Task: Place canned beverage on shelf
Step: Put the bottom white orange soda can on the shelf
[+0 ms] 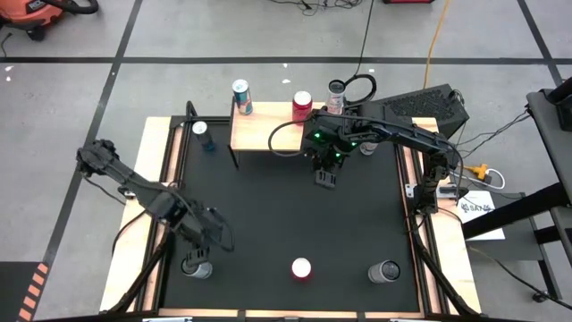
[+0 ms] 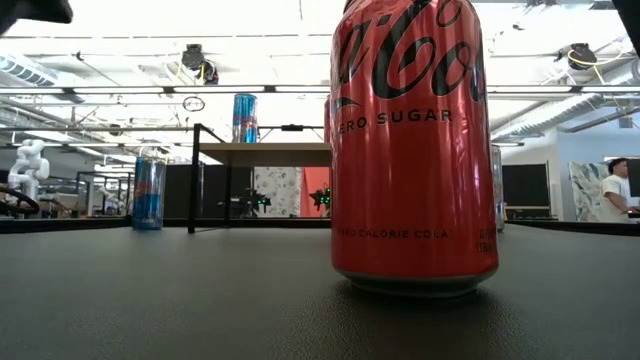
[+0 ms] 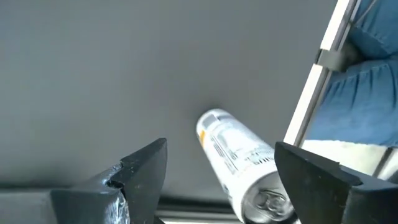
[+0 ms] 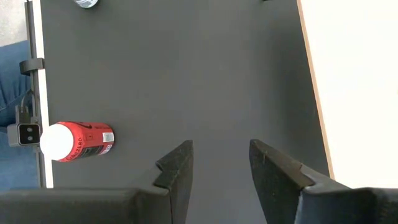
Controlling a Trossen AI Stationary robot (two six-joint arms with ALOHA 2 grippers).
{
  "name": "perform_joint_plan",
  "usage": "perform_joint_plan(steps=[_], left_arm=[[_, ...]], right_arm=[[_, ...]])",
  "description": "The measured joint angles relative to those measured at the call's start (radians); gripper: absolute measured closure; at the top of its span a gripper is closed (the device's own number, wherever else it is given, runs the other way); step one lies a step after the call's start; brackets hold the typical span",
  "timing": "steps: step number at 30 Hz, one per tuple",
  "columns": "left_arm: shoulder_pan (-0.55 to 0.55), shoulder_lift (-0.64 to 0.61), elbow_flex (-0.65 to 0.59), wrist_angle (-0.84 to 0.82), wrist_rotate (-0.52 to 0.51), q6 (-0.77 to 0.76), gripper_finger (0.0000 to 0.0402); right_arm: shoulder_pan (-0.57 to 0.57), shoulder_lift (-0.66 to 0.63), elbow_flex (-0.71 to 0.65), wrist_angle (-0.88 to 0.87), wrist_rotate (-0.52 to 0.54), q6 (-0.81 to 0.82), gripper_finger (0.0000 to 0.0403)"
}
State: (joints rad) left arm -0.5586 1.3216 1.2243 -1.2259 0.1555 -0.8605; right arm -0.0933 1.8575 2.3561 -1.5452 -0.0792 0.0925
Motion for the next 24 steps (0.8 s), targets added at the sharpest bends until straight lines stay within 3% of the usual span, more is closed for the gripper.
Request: perform_joint_plan(steps=[7,15,24], left_arm=[[-0.098,0.032,0.000,0.021,0.008,-0.120,0.0102],[-0.138,0.034,0.000,0.022,0.037,-0.207,0.0102],[-0.162,0.031,0.000,0.020,0.076,-0.208,0.0102]], right_arm=[[0.000,0.000,0.000,0.000,0.000,0.000,0.0259],[0.000,0.000,0.000,0.000,0.000,0.000,0.0259],[0.000,0.000,0.000,0.001,0.000,-0.009,0.0259]])
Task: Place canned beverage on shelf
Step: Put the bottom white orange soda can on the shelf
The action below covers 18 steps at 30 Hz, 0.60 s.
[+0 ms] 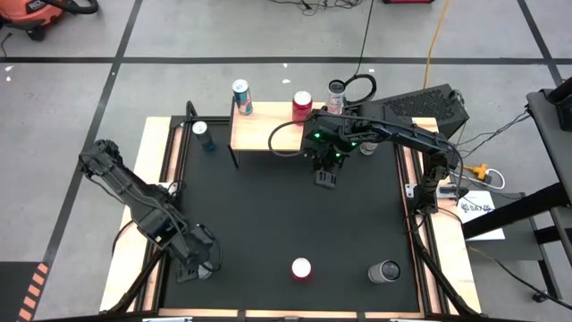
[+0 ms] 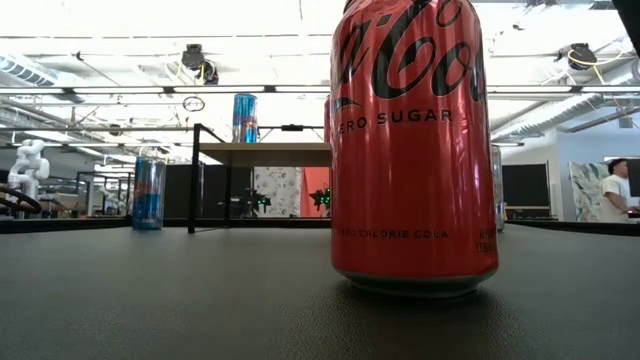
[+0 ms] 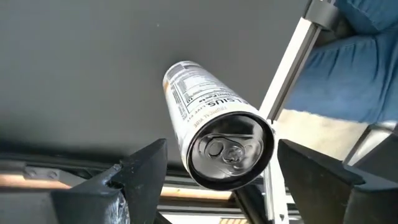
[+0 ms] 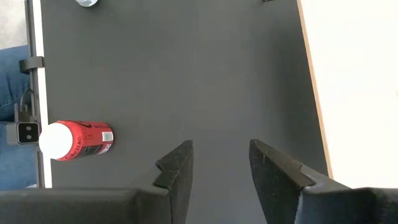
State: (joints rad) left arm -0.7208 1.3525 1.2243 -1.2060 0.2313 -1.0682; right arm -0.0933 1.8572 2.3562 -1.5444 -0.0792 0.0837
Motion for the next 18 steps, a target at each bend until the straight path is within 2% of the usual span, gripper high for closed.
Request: perform_joint_plan(steps=[4,10,18], left_arm=[[-0.015,-0.042,0.000,-0.022,-0.075,0.020,0.0102],[-0.056,-0.141,0.002,-0.018,-0.216,-0.052,0.0102],[-0.219,-0.189,0.002,-0.015,-0.492,-0.156,0.0102]], right_arm=[[0.000,0.000,0.000,0.008,0.000,0.000,0.0259],[0.000,0.000,0.000,0.010,0.000,0.001,0.0259],[0.000,0.000,0.000,0.010,0.000,0.002,0.0259]])
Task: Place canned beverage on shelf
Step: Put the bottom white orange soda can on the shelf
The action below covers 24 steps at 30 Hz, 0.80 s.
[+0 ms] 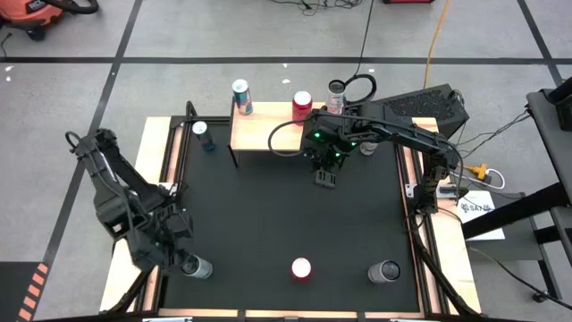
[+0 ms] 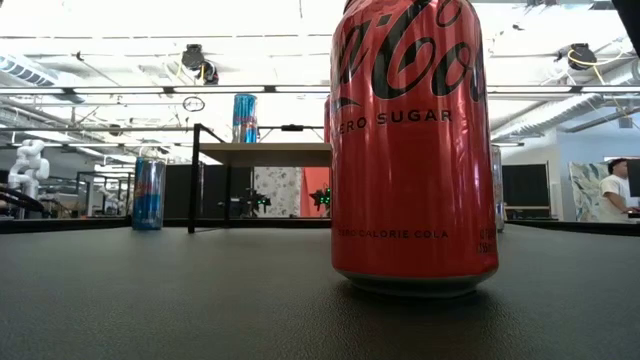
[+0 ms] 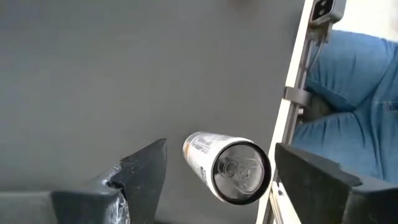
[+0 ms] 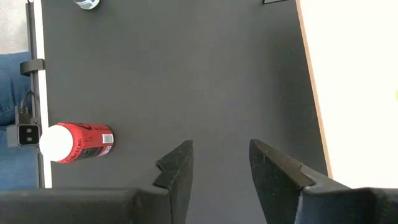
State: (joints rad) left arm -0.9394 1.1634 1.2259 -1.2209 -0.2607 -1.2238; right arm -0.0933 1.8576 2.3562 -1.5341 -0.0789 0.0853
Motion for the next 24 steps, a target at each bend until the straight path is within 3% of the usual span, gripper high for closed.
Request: perform_joint_plan(steps=[5,10,24], left_arm=[[-0.073,0.033,-0.013,0.000,-0.075,-0.078,0.0102],[-0.063,0.068,-0.021,0.022,-0.081,-0.104,0.0102],[0.033,0.074,-0.022,0.038,0.086,-0.106,0.0102]], right_arm=[[0.000,0.000,0.000,0.014,0.000,0.000,0.0259],[0.000,0.000,0.000,0.038,0.000,0.000,0.0259],[0.000,0.000,0.000,0.046,0.000,0.010,0.0259]])
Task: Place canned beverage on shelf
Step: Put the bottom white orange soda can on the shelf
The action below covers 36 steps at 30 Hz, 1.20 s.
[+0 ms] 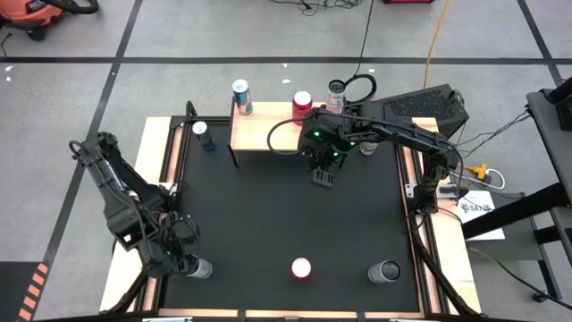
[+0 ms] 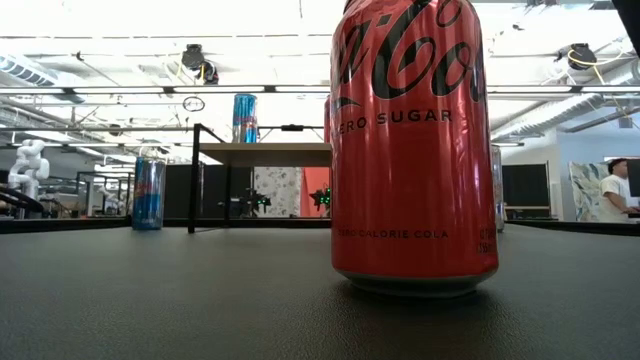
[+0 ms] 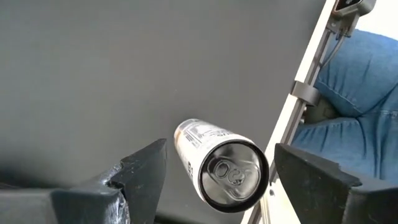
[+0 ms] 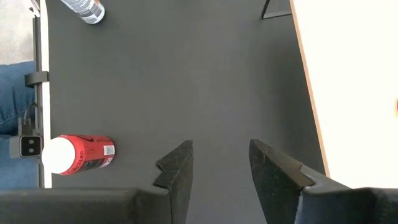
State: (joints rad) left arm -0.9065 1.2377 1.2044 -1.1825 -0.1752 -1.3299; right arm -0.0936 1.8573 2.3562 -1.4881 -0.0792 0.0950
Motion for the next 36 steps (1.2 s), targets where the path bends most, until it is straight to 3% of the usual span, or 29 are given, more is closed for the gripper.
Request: perform_joint_plan(steps=[12,36], left_arm=[[0.011,0.013,0.000,0.022,0.059,-0.050,0.0102],[0.011,0.220,-0.001,0.019,0.218,-0.015,0.0102]], right_arm=[[0.002,0.000,0.000,-0.046,0.000,-0.013,0.0259],[0.002,0.000,0.000,-0.046,0.000,-0.004,0.0259]])
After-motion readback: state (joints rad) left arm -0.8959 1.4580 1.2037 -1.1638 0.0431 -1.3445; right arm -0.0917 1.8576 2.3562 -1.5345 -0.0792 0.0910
